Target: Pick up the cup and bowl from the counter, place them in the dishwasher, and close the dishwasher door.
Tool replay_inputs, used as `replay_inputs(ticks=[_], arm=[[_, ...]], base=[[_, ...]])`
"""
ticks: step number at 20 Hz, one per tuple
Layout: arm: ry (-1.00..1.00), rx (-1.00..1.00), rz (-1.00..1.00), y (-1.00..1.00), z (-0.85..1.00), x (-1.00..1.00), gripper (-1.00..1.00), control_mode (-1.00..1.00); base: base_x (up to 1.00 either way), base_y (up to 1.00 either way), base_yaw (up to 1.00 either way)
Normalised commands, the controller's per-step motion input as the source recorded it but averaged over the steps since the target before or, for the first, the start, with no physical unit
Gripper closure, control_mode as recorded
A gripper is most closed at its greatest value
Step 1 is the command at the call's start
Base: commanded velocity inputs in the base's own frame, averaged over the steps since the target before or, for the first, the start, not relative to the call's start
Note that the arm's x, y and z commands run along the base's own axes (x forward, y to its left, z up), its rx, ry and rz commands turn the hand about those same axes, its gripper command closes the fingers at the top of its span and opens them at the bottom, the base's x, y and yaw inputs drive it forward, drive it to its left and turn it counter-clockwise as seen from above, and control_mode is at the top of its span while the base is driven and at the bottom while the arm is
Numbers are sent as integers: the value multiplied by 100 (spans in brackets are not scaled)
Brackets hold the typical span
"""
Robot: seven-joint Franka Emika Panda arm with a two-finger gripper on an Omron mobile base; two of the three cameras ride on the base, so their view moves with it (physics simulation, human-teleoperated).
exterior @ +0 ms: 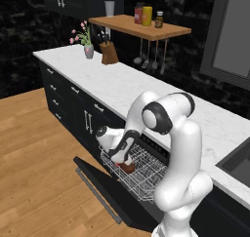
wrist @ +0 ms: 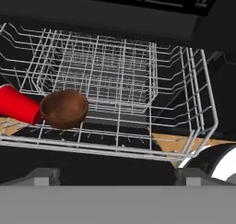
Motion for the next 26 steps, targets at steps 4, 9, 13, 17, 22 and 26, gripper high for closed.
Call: replay_inputs(ticks=[4,9,13,17,22,26], arm=[[-10,11,-17,34,13,-2,-100,-100],[-19,3,-6,35,-23,7,-100,-100],[-23,0,-2,54,-43,0,-100,-100],[-16,2,-6,53,-52,0,-100,-100],[-12,7,-13,46,-39,-8,-100,-100],[-7,11,-17,27,-19,-30,-100,-100]], base=[[0,0,0],[0,0,0],[0,0,0],[0,0,0],[0,0,0],[0,0,0]])
